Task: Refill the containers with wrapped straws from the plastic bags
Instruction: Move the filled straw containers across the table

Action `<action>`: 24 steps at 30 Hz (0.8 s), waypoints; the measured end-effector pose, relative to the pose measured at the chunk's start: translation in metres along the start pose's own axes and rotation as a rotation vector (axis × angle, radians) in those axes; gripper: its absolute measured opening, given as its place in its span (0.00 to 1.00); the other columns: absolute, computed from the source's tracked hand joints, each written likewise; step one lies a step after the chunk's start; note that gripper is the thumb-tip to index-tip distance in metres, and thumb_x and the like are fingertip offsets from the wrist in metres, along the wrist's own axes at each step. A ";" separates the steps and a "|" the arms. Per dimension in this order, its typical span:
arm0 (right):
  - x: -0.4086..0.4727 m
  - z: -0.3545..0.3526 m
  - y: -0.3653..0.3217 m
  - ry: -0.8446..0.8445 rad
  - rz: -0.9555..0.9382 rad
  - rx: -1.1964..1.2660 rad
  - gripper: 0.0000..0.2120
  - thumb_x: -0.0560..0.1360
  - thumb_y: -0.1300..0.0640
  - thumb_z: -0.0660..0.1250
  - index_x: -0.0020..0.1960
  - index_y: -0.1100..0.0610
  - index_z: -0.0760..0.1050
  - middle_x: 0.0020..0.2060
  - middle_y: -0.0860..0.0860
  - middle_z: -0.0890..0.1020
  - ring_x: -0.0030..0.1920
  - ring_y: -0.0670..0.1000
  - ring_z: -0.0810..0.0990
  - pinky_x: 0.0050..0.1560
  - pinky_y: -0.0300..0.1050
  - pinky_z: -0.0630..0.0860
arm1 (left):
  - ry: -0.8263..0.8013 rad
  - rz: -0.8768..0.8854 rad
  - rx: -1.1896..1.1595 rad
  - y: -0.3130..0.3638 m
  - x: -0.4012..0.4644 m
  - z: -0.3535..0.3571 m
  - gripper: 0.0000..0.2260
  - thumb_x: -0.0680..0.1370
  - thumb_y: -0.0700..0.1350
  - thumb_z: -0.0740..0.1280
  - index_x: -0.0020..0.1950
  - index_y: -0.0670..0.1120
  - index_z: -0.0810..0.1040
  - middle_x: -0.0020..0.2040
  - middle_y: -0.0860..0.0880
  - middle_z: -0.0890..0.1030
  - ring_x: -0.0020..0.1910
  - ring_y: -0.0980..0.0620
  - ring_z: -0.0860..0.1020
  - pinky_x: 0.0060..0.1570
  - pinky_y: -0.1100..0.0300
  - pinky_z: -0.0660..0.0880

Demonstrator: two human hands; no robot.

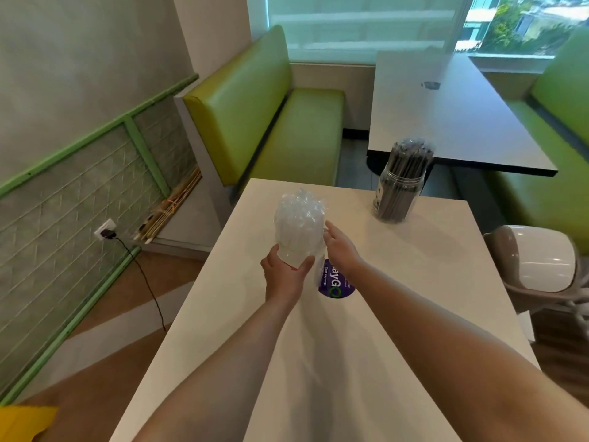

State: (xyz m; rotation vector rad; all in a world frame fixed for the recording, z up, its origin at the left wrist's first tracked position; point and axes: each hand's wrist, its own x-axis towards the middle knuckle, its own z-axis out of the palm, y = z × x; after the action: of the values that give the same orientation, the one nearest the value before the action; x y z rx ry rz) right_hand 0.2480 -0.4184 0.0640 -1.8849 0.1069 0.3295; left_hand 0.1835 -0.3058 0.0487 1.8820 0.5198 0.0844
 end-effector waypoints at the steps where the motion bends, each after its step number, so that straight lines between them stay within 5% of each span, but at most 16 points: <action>1: 0.006 0.001 0.007 0.003 0.004 0.011 0.23 0.82 0.51 0.52 0.77 0.49 0.60 0.74 0.51 0.66 0.75 0.54 0.62 0.75 0.55 0.59 | -0.009 0.000 -0.004 0.000 0.003 0.000 0.41 0.71 0.55 0.76 0.77 0.47 0.58 0.72 0.46 0.61 0.69 0.48 0.66 0.63 0.54 0.68; 9: 0.022 0.006 0.013 0.071 0.050 0.075 0.22 0.79 0.43 0.56 0.70 0.48 0.71 0.67 0.50 0.71 0.67 0.52 0.70 0.70 0.55 0.66 | -0.115 0.075 -0.004 0.005 0.041 -0.005 0.53 0.65 0.53 0.81 0.79 0.51 0.49 0.76 0.47 0.59 0.74 0.46 0.61 0.69 0.49 0.66; 13: 0.020 0.003 0.003 0.120 0.108 0.128 0.17 0.82 0.48 0.56 0.67 0.56 0.67 0.59 0.50 0.72 0.49 0.48 0.77 0.44 0.38 0.72 | -0.127 0.148 -0.006 0.010 0.064 -0.004 0.49 0.65 0.51 0.81 0.77 0.50 0.54 0.73 0.49 0.63 0.72 0.48 0.64 0.67 0.52 0.67; 15: 0.026 0.009 0.003 0.114 0.120 0.167 0.18 0.83 0.48 0.55 0.68 0.56 0.64 0.60 0.50 0.73 0.45 0.47 0.77 0.39 0.35 0.70 | -0.137 0.165 -0.009 0.008 0.081 -0.004 0.47 0.66 0.51 0.81 0.76 0.52 0.56 0.71 0.50 0.65 0.70 0.49 0.65 0.66 0.54 0.68; 20: 0.050 0.028 -0.014 0.136 0.057 0.291 0.23 0.83 0.44 0.52 0.76 0.47 0.59 0.72 0.47 0.67 0.70 0.51 0.67 0.66 0.48 0.68 | -0.156 0.218 0.000 0.011 0.125 0.000 0.44 0.65 0.53 0.80 0.74 0.55 0.58 0.70 0.53 0.67 0.69 0.50 0.68 0.67 0.52 0.70; 24: 0.081 0.026 -0.032 0.135 -0.028 0.274 0.19 0.84 0.51 0.50 0.73 0.46 0.66 0.63 0.44 0.75 0.62 0.45 0.72 0.51 0.34 0.70 | -0.192 0.272 0.001 0.028 0.166 0.003 0.45 0.64 0.55 0.80 0.75 0.54 0.58 0.71 0.52 0.69 0.68 0.49 0.70 0.67 0.47 0.71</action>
State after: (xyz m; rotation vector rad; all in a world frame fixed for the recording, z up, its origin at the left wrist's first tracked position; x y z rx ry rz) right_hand 0.3287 -0.3764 0.0623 -1.6335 0.2065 0.1590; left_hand 0.3426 -0.2507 0.0414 1.9287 0.1320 0.0812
